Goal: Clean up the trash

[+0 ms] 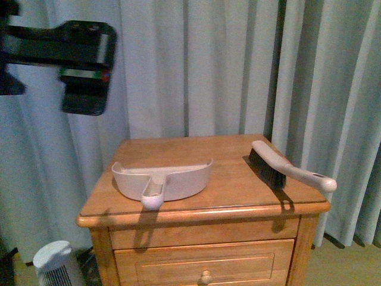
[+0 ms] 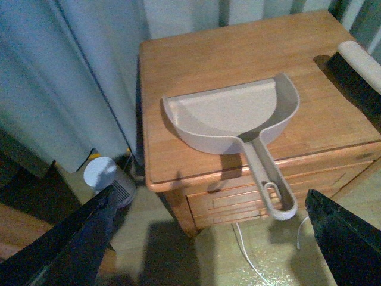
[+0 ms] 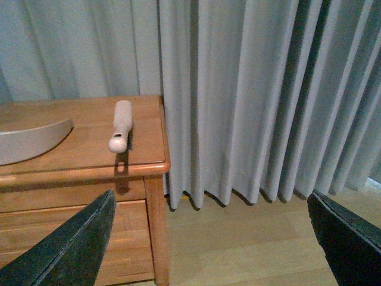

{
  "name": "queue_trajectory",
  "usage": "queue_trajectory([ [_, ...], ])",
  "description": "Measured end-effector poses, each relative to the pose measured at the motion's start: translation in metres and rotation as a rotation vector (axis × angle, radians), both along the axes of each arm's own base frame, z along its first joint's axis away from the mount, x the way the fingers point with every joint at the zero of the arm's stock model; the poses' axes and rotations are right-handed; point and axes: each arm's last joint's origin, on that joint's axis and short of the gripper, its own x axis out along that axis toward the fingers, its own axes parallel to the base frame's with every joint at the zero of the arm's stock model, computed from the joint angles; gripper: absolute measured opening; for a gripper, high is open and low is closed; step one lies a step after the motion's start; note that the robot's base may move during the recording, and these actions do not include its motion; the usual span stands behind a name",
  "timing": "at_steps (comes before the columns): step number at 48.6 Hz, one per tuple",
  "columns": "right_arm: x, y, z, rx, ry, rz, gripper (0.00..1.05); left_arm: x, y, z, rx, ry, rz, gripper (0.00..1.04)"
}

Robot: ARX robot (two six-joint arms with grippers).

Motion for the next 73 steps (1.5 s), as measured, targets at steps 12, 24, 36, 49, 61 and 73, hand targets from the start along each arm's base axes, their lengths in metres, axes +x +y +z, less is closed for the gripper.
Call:
queue_trajectory([
  [12,0.0,0.0,0.0,0.0,0.0,0.0,0.97,0.049,-0.056,-0.011,0.051,0.11,-0.043,0.97],
  [24,0.0,0.0,0.0,0.0,0.0,0.0,0.97,0.081,-0.076,-0.041,0.064,0.203,0.019,0.97],
  [36,0.0,0.0,0.0,0.0,0.0,0.0,0.97,0.107,-0.082,-0.072,0.073,0.304,0.092,0.97],
  [49,0.0,0.0,0.0,0.0,0.0,0.0,0.97,0.123,-0.078,-0.092,0.098,0.343,0.138,0.97],
  [61,0.0,0.0,0.0,0.0,0.0,0.0,0.97,0.13,-0.082,-0.097,0.094,0.353,0.131,0.97],
  [73,0.0,0.0,0.0,0.0,0.0,0.0,0.97,0.136,-0.082,-0.103,0.095,0.364,0.133,0.97],
])
